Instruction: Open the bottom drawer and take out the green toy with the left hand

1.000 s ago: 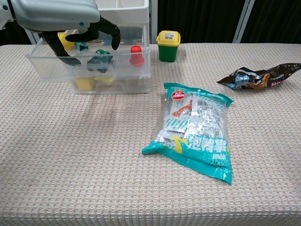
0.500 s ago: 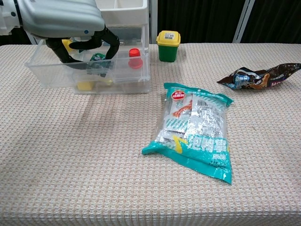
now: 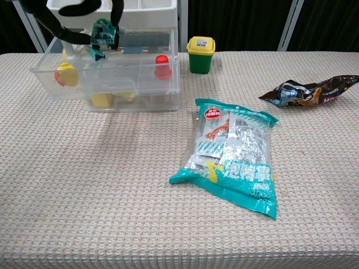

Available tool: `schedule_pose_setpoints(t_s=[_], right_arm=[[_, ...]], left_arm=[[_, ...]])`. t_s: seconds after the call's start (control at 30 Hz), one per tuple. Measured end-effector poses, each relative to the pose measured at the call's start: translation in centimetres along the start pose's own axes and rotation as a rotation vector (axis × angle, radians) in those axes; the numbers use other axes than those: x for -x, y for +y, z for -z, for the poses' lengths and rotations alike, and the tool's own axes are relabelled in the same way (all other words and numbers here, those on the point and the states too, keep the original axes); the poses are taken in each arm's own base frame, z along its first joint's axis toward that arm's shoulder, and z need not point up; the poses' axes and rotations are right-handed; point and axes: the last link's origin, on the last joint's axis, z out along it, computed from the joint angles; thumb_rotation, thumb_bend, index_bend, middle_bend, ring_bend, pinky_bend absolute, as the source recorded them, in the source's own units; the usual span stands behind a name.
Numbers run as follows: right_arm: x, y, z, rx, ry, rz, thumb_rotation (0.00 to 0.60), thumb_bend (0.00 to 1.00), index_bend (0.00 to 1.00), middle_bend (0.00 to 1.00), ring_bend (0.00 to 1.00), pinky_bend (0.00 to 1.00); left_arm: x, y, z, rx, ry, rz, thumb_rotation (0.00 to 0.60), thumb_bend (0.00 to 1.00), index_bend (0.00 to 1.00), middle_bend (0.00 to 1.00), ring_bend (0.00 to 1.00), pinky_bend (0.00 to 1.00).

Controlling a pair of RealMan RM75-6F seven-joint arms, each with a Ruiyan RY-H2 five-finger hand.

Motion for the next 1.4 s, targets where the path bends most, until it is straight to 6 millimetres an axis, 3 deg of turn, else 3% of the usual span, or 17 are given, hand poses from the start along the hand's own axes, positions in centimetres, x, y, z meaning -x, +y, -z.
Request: schedule_pose_setpoints(t_s=[0.13, 0.27, 0.37, 0.67, 0.9, 1.1, 1.27, 1.4], right_arm=[[0.0, -0.2, -0.2, -0.016, 0.000, -0.002, 0.600, 0.29, 0.00, 0.00, 0.00, 0.00], [0.3, -0.4, -0.2, -0.029, -0.005, -0.006, 0.600, 0.29, 0.00, 0.00, 0.00, 0.00], [0.4, -0.5, -0.1, -0.036, -0.009, -0.008, 0.600, 0.29, 0.00, 0.00, 0.00, 0.00], [0.3, -0.3, 0.4, -0.033, -0.007, -0.009, 0.600, 0.29, 0.00, 0.00, 0.00, 0.00], [0.5, -0.2, 0.5, -0.028, -0.015, -0.011, 0.600, 0.29, 0.00, 0.00, 0.00, 0.00], [0.5, -0.2, 0.5, -0.027, -0.017, -0.008, 0.600, 0.29, 0.00, 0.00, 0.00, 0.00], [0.5, -0.4, 0.4, -0.031, -0.017, -0.006, 0.600, 0.29, 0.00, 0.00, 0.00, 0.00], [0.4, -0.5, 0.4, -0.030, -0.013, -0.006, 0.600, 0.29, 0.00, 0.00, 0.00, 0.00]], left_arm=[[-0.8, 0.3, 2.7, -0.047, 0.059, 0.030, 0.600, 0.43, 0.55, 0.81, 0.93, 1.00], [-0.9, 2.4, 5.0, -0.011, 0.074, 0.017, 0.600, 0.42, 0.55, 0.81, 0.93, 1.00], [-0.4, 4.7, 5.6, 0.055, 0.061, -0.005, 0.600, 0.43, 0.54, 0.81, 0.93, 1.00], [2.8, 9.9, 3.8, 0.204, -0.018, -0.083, 0.600, 0.43, 0.52, 0.81, 0.93, 1.00], [6.2, 12.9, 2.5, 0.283, -0.114, -0.146, 0.600, 0.43, 0.49, 0.80, 0.93, 0.99], [8.1, 13.6, 2.3, 0.267, -0.164, -0.139, 0.600, 0.38, 0.37, 0.79, 0.92, 0.98], [7.6, 13.4, 2.4, 0.240, -0.128, -0.127, 0.600, 0.22, 0.22, 0.75, 0.89, 0.96], [6.4, 12.7, 2.8, 0.195, -0.065, -0.116, 0.600, 0.16, 0.21, 0.66, 0.78, 0.95]])
